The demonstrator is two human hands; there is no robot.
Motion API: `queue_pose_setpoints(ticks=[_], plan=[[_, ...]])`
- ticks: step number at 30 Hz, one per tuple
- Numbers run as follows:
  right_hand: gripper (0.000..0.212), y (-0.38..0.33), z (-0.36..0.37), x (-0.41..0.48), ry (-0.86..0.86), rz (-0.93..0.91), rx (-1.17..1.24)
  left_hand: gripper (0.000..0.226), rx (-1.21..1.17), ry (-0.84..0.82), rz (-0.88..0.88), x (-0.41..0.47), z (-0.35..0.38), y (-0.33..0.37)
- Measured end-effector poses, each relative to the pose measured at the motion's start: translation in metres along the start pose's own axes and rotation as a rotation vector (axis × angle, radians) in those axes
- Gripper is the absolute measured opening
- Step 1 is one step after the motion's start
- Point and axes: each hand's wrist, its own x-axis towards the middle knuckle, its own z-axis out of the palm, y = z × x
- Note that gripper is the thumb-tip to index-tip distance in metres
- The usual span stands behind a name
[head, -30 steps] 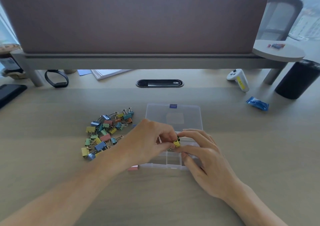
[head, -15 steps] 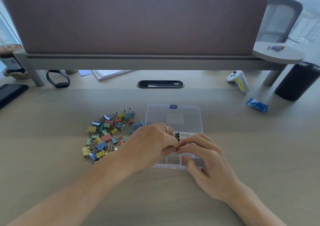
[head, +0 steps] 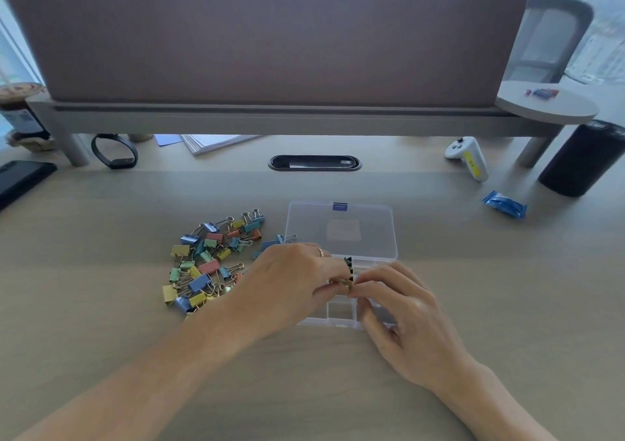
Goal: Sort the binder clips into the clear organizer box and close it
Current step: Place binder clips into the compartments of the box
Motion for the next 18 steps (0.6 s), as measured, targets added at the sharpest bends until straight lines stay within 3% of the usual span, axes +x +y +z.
queue_pose_setpoints(ticks=[7,18], plan=[[0.011,0.0003,0.0035,-0.0003,-0.027,-0.008,-0.083,0.019,-0.005,0.000,0.023,-0.0024,-0.0011,-0.0026],[0.025,-0.0050,-0.0018,0.0017,-0.167,0.053,-0.117,0.013,-0.070,-0.059,-0.090,-0.0002,-0.0068,-0.0038]])
